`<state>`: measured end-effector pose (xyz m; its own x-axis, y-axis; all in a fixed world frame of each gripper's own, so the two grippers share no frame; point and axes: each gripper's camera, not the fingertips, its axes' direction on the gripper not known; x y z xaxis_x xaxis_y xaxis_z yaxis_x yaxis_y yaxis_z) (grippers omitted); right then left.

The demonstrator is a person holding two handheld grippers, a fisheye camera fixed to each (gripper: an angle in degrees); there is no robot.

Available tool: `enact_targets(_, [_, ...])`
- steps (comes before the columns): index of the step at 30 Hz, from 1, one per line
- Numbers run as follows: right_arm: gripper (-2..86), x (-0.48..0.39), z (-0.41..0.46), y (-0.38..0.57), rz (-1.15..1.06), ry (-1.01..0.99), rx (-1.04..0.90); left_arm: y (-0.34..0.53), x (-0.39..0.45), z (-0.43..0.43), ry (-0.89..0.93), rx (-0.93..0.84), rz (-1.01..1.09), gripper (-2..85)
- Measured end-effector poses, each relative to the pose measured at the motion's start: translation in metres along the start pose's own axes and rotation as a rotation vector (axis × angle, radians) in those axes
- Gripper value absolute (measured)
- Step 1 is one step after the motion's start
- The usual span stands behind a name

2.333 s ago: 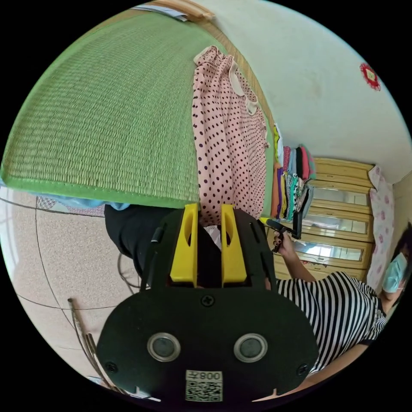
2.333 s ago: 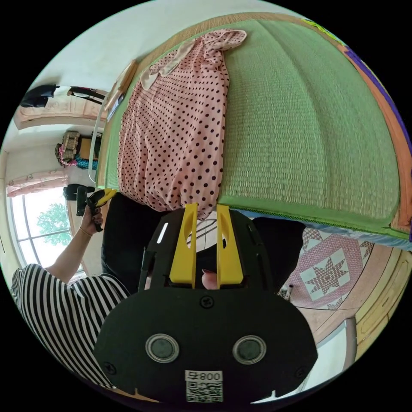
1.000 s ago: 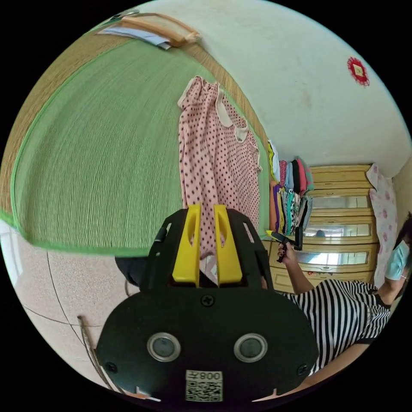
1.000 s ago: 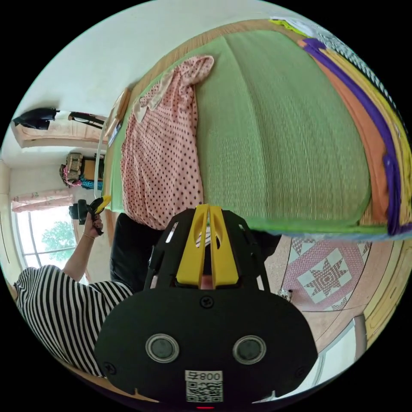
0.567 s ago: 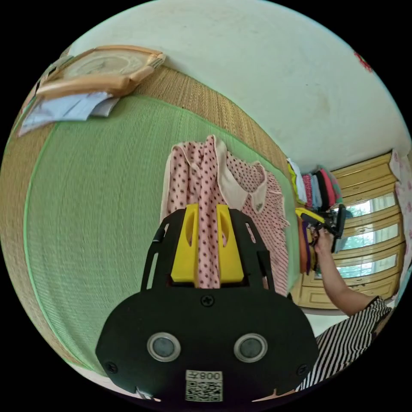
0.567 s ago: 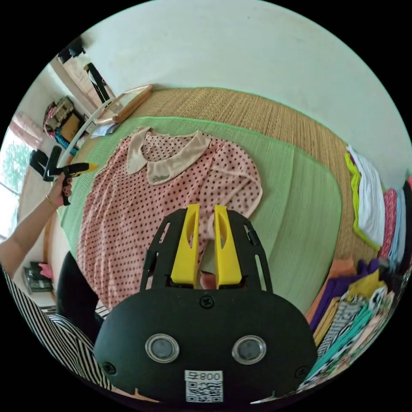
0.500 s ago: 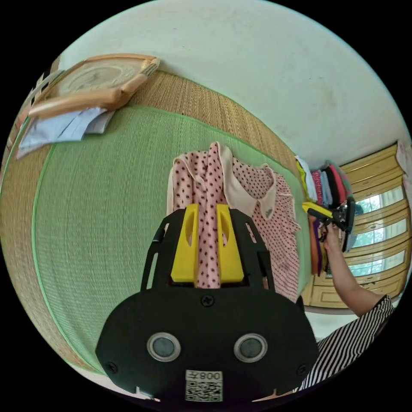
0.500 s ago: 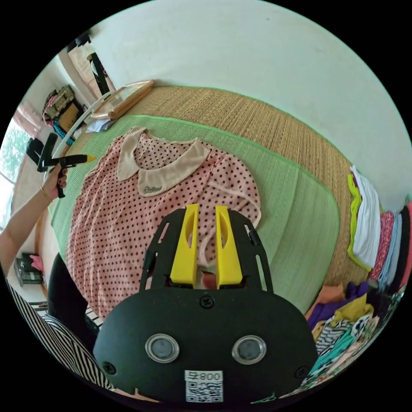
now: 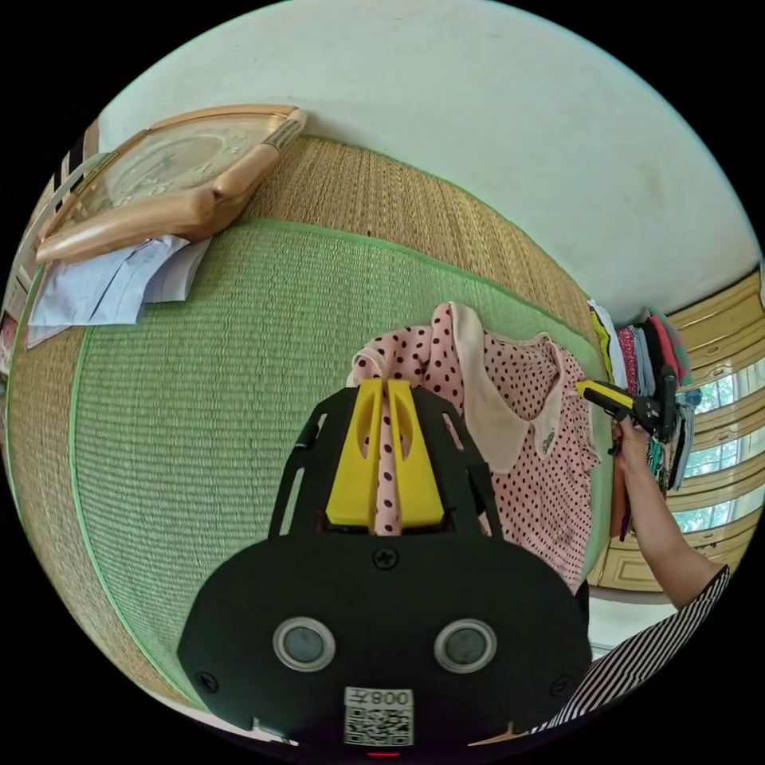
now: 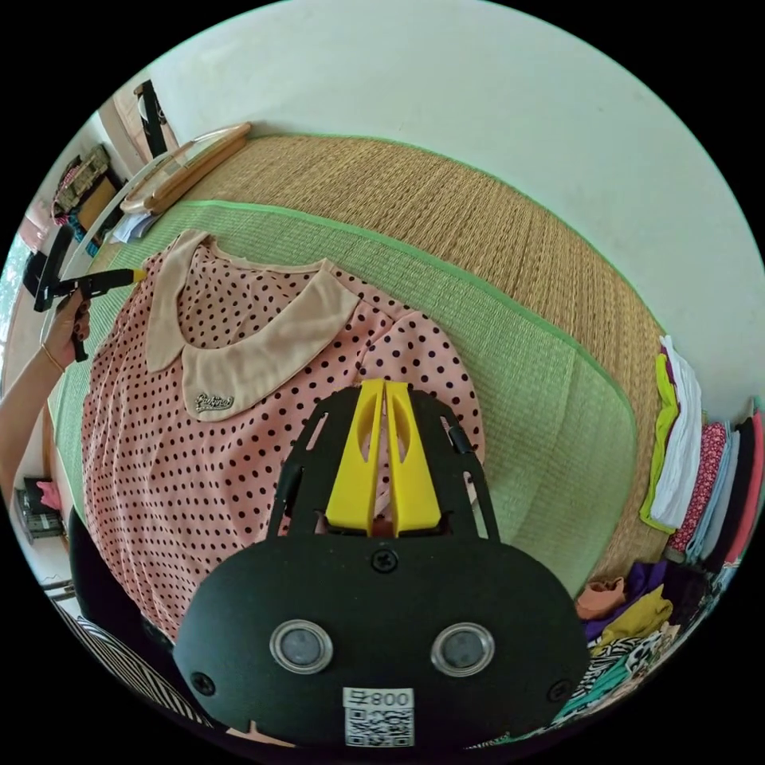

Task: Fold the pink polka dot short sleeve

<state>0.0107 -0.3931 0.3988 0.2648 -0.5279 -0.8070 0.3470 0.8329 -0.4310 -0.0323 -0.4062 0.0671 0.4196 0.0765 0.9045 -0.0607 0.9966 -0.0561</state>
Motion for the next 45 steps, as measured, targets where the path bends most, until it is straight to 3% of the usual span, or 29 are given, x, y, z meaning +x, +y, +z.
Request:
enact_targets(10, [6.6,-0.009,-0.005,-0.021,-0.089,0.018,-0.041,-0.020,0.008,-0.017,0.031,0.004,0.031,0.9])
enact_targets(14, [1.8,-0.008,-0.005,-0.032,-0.066,0.015,-0.035,-0.029,0.008,-0.020,0.023,0.001,0.037,0.9])
enact_targets(24, [-0.2,0.016,-0.073,-0.033,-0.075,-0.066,0.045,-0.046,0.007,-0.048,0.075,0.071,0.061,1.1])
enact_targets(31, [-0.2,0.063,-0.098,-0.040,-0.009,-0.144,0.027,-0.059,0.004,-0.051,0.073,0.112,0.055,1.4])
enact_targets(37, [0.0,0.099,-0.065,-0.049,0.071,-0.165,-0.093,-0.069,0.002,-0.018,0.012,0.020,0.042,2.2])
enact_targets(45, [3.3,0.123,-0.090,-0.015,0.142,-0.240,0.001,-0.037,-0.019,-0.039,0.143,0.054,0.049,5.9])
